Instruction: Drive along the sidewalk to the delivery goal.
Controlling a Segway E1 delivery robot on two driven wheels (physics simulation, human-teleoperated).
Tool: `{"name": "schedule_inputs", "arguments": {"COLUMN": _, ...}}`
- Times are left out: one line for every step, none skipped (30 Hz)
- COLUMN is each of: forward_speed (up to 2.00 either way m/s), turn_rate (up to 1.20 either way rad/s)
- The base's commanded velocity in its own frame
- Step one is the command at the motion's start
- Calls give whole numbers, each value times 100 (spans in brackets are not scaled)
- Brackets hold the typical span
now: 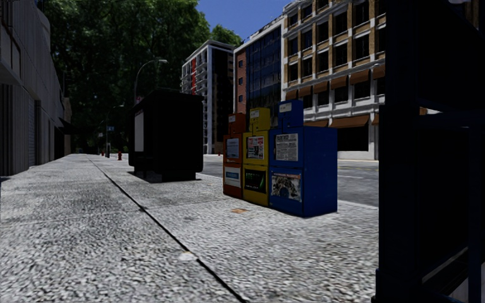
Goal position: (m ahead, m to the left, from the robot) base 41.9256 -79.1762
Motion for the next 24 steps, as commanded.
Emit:
{"name": "schedule_inputs", "arguments": {"forward_speed": 0, "turn_rate": -61}}
{"name": "schedule_inputs", "arguments": {"forward_speed": 0, "turn_rate": -61}}
{"name": "schedule_inputs", "arguments": {"forward_speed": 0, "turn_rate": -62}}
{"name": "schedule_inputs", "arguments": {"forward_speed": 0, "turn_rate": -62}}
{"name": "schedule_inputs", "arguments": {"forward_speed": 0, "turn_rate": -62}}
{"name": "schedule_inputs", "arguments": {"forward_speed": 0, "turn_rate": -62}}
{"name": "schedule_inputs", "arguments": {"forward_speed": 0, "turn_rate": -62}}
{"name": "schedule_inputs", "arguments": {"forward_speed": 0, "turn_rate": -62}}
{"name": "schedule_inputs", "arguments": {"forward_speed": 0, "turn_rate": -62}}
{"name": "schedule_inputs", "arguments": {"forward_speed": 0, "turn_rate": -62}}
{"name": "schedule_inputs", "arguments": {"forward_speed": 0, "turn_rate": -62}}
{"name": "schedule_inputs", "arguments": {"forward_speed": 0, "turn_rate": -62}}
{"name": "schedule_inputs", "arguments": {"forward_speed": 0, "turn_rate": -62}}
{"name": "schedule_inputs", "arguments": {"forward_speed": 0, "turn_rate": -63}}
{"name": "schedule_inputs", "arguments": {"forward_speed": 0, "turn_rate": -63}}
{"name": "schedule_inputs", "arguments": {"forward_speed": 0, "turn_rate": -65}}
{"name": "schedule_inputs", "arguments": {"forward_speed": 0, "turn_rate": -66}}
{"name": "schedule_inputs", "arguments": {"forward_speed": 0, "turn_rate": -66}}
{"name": "schedule_inputs", "arguments": {"forward_speed": 0, "turn_rate": -66}}
{"name": "schedule_inputs", "arguments": {"forward_speed": 0, "turn_rate": -67}}
{"name": "schedule_inputs", "arguments": {"forward_speed": 0, "turn_rate": -67}}
{"name": "schedule_inputs", "arguments": {"forward_speed": 0, "turn_rate": -68}}
{"name": "schedule_inputs", "arguments": {"forward_speed": 0, "turn_rate": -68}}
{"name": "schedule_inputs", "arguments": {"forward_speed": 0, "turn_rate": -69}}
